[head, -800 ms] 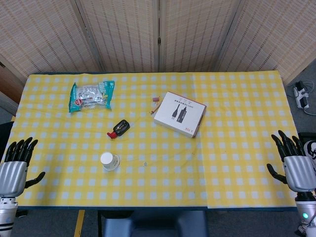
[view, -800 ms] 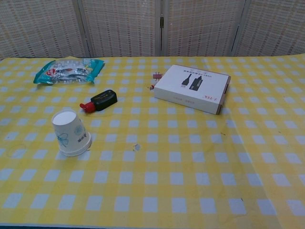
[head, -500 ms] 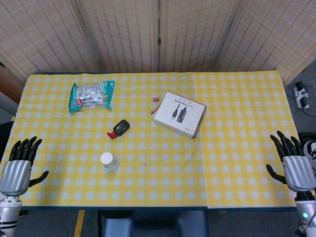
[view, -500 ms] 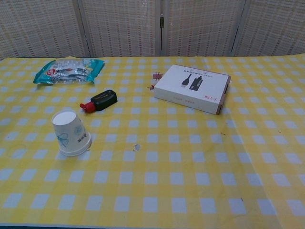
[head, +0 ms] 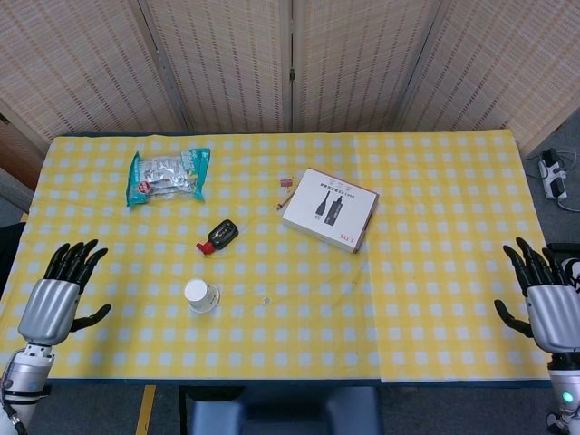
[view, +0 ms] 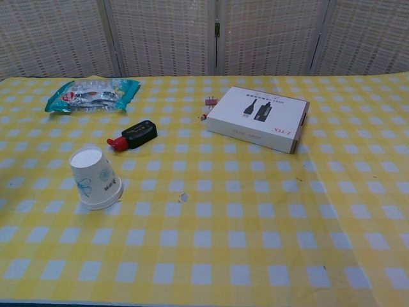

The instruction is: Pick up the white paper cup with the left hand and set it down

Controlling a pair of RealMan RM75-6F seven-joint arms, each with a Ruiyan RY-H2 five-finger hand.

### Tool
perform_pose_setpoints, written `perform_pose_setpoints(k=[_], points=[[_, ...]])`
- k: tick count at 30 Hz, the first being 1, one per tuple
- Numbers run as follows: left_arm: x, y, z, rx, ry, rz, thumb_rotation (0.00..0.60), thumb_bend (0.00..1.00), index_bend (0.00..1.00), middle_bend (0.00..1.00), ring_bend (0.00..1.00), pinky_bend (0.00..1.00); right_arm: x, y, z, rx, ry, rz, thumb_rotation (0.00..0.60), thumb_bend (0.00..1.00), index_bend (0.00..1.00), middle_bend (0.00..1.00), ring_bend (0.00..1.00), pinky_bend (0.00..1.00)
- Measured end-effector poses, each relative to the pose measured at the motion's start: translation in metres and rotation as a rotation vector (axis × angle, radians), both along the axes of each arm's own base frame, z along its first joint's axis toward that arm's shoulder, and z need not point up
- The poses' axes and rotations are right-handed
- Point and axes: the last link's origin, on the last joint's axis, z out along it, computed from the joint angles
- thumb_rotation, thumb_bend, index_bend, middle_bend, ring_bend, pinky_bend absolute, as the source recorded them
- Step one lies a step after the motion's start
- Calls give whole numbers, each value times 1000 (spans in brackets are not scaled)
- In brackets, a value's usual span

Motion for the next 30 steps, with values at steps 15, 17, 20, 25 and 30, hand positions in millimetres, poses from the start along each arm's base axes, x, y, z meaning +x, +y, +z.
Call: perform_pose_setpoints(k=[15,17,20,25,30], points=[[51,39,-36,-391,72,-138,600,241,186,94,59,0,7,0,18,-43,13,5,600,348,0,6,104,0],[56,42,-41,-419,82,-148,600,241,185,94,57,0,7,-1,18,-42,13,6,600,348,0,6,105,0],[64,46,-51,-454,91,-161,600,247,193,94,57,0,7,-1,18,-40,12,9,600,348,0,6,103,0],[71,54,-65,-482,116,-167,600,291,227,94,56,0,7,-1,18,-40,11,11,600,348,0,6,101,0],[72,61,-74,-486,142,-160,600,327,255,94,57,0,5,-1,19,-42,8,7,600,348,0,6,102,0]])
